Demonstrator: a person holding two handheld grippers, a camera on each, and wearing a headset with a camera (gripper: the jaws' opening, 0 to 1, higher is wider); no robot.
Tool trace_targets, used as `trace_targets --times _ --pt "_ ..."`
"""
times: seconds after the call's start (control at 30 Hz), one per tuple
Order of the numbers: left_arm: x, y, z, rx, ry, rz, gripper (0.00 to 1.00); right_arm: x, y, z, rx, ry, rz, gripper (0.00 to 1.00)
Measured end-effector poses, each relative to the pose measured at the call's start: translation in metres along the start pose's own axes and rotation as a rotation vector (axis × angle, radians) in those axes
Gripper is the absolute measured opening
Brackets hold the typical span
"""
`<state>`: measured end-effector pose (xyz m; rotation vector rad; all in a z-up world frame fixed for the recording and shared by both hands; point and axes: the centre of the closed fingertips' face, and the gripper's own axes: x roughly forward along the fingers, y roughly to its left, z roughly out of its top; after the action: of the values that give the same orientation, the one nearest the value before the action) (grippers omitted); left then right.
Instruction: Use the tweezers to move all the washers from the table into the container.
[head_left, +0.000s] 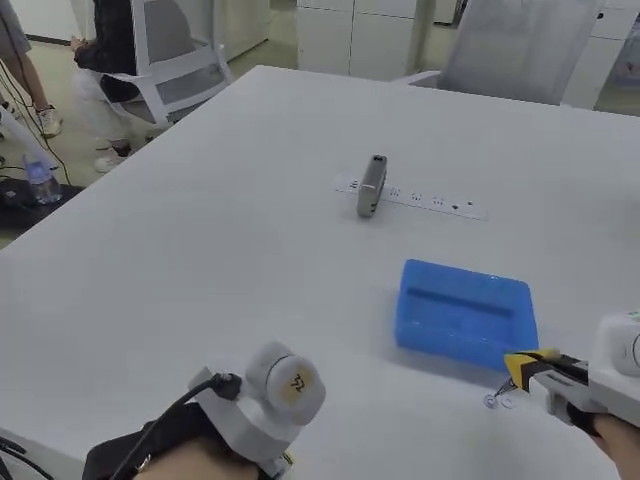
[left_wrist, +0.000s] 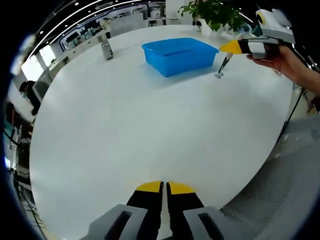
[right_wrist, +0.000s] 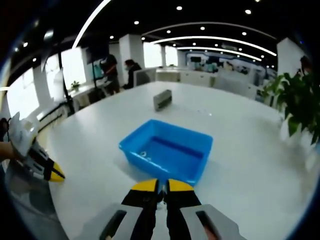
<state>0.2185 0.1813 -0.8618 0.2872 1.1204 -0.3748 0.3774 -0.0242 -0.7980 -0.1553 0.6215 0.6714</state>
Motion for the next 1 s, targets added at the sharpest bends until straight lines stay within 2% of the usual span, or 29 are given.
trace_targets --times 0.03,0.07,0.1,0.2,0.3,0.37,0.47,0.5,0.53,0.6,0.63,0.67,0.7,0.73,0.77,0.87,0.93,1.0 --pt "0.000 0.002 0.001 -0.003 0.003 0.000 0.00 0.001 0.002 0.000 -0.001 0.003 0.005 0.02" --pt "-0.001 0.000 0.001 -0.017 0.003 -0.014 0.00 0.002 0.002 -0.002 -0.007 0.006 0.006 0.02" --pt "-0.002 -0.001 0.001 -0.063 0.014 -0.022 0.00 0.002 0.001 -0.003 -0.013 0.008 0.005 0.02" --pt "0.000 0.002 0.001 -0.059 0.026 -0.031 0.00 0.002 0.003 -0.004 -0.032 0.018 0.008 0.02" --pt "0.001 0.001 0.001 -0.018 0.033 -0.047 0.00 0.002 0.004 -0.005 -0.046 0.021 0.009 0.02" --pt "0.002 0.002 0.001 -0.016 0.031 -0.052 0.00 0.003 0.005 -0.005 -0.060 0.021 0.009 0.02" --pt "0.003 0.002 0.003 -0.014 0.005 -0.065 0.00 0.004 0.005 -0.006 -0.077 0.028 0.010 0.02" --pt "0.004 0.001 0.004 0.001 -0.009 -0.064 0.00 0.005 0.005 -0.007 -0.080 0.030 0.010 0.02" --pt "0.005 0.001 0.007 0.048 -0.033 -0.055 0.00 0.005 0.004 -0.007 -0.086 0.027 0.010 0.02" --pt "0.003 -0.004 0.008 0.080 -0.039 -0.032 0.00 0.006 0.004 -0.007 -0.094 0.028 0.010 0.02" --pt "0.002 -0.004 0.007 0.070 -0.038 -0.028 0.00 0.005 0.004 -0.007 -0.094 0.028 0.010 0.02" --pt "0.005 0.001 0.010 0.066 -0.038 -0.025 0.00 0.006 0.004 -0.006 -0.094 0.029 0.010 0.02" --pt "0.005 0.001 0.010 0.038 -0.040 -0.029 0.00 0.007 0.003 -0.007 -0.096 0.029 0.010 0.02" --pt "0.006 0.000 0.008 -0.014 -0.036 -0.048 0.00 0.007 0.003 -0.007 -0.098 0.029 0.007 0.02" --pt "0.006 -0.001 0.008 -0.049 -0.035 -0.060 0.02 0.005 0.003 -0.006 -0.096 0.029 0.008 0.02" --pt "0.002 -0.008 0.010 -0.049 -0.044 -0.091 0.08 0.006 0.005 -0.008 -0.101 0.032 0.011 0.02" --pt "-0.001 -0.016 0.010 -0.070 -0.050 -0.126 0.17 0.004 0.002 -0.007 -0.106 0.031 0.009 0.02" --pt "-0.003 -0.019 0.008 -0.073 -0.051 -0.133 0.29 0.001 0.003 -0.005 -0.107 0.031 0.008 0.02"
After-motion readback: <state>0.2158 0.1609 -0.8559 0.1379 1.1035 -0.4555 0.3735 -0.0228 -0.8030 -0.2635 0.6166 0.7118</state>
